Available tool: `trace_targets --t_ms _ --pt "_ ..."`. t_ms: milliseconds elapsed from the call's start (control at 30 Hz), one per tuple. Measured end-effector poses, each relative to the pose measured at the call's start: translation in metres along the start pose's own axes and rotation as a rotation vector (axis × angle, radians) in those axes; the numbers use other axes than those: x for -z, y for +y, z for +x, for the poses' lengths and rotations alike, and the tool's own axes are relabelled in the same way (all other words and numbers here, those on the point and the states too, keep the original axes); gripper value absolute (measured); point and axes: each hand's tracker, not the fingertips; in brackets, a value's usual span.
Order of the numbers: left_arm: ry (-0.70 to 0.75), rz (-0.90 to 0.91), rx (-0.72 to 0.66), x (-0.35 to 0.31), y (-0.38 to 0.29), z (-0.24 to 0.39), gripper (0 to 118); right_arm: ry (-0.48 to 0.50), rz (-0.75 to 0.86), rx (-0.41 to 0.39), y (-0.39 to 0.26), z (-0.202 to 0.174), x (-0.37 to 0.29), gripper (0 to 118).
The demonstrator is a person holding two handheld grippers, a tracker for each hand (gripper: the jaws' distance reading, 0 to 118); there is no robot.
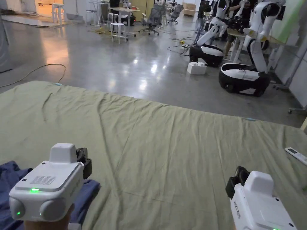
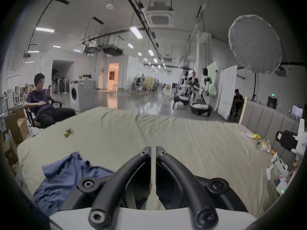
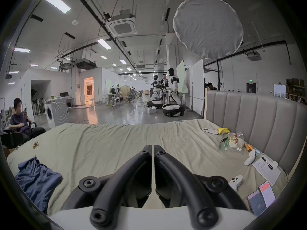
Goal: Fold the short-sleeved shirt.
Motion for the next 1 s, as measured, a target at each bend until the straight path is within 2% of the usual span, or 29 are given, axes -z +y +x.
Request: trace_targets --t_ms 167,300,400,433,500,567,600,733,800,833,867,900,933,1000 --pt "0.057 -0.207 -0.066 -0.006 -0.016 -0.064 5 0.015 -0.022 -0.007 -0.008 -0.006 0.004 3" --pt "0.087 -0.355 -0.032 -0.002 -0.032 -0.112 7 0.022 -0.034 -0.026 -0.015 -0.013 0.007 3" --pt "0.11 -0.451 -0.013 0.002 -0.046 -0.137 22 0.037 -0.04 -0.055 -0.019 -0.018 0.009 3" --pt "0.107 -0.47 -0.017 0.004 -0.048 -0.141 32 0.04 -0.043 -0.063 -0.02 -0.02 0.009 3" --pt "0.102 -0.503 -0.059 0.009 -0.058 -0.153 75 0.047 -0.051 -0.075 -0.022 -0.023 0.011 3" --pt "0.083 -0.551 -0.086 0.018 -0.067 -0.161 108 0.049 -0.053 -0.082 -0.024 -0.027 0.011 3" --pt "0.076 -0.564 -0.091 0.023 -0.073 -0.163 114 0.048 -0.052 -0.09 -0.025 -0.028 0.011 3" --pt "0.098 -0.66 -0.054 0.053 -0.101 -0.171 114 0.057 -0.039 -0.138 -0.028 -0.034 0.01 3" --pt "0.173 -0.734 -0.015 0.068 -0.114 -0.172 105 0.061 -0.045 -0.144 -0.03 -0.035 0.011 3" --pt "0.2 -0.748 -0.004 0.062 -0.119 -0.169 97 0.062 -0.051 -0.147 -0.03 -0.035 0.011 3" --pt "0.221 -0.761 -0.005 0.064 -0.124 -0.17 97 0.063 -0.054 -0.15 -0.031 -0.036 0.011 3" --pt "0.167 -0.703 -0.05 0.059 -0.122 -0.172 96 0.062 -0.055 -0.154 -0.032 -0.035 0.011 3" --pt "0.181 -0.697 -0.036 0.058 -0.12 -0.171 95 0.06 -0.057 -0.157 -0.033 -0.036 0.011 3" --pt "0.182 -0.694 -0.013 0.049 -0.117 -0.166 80 0.06 -0.058 -0.16 -0.034 -0.036 0.01 3"
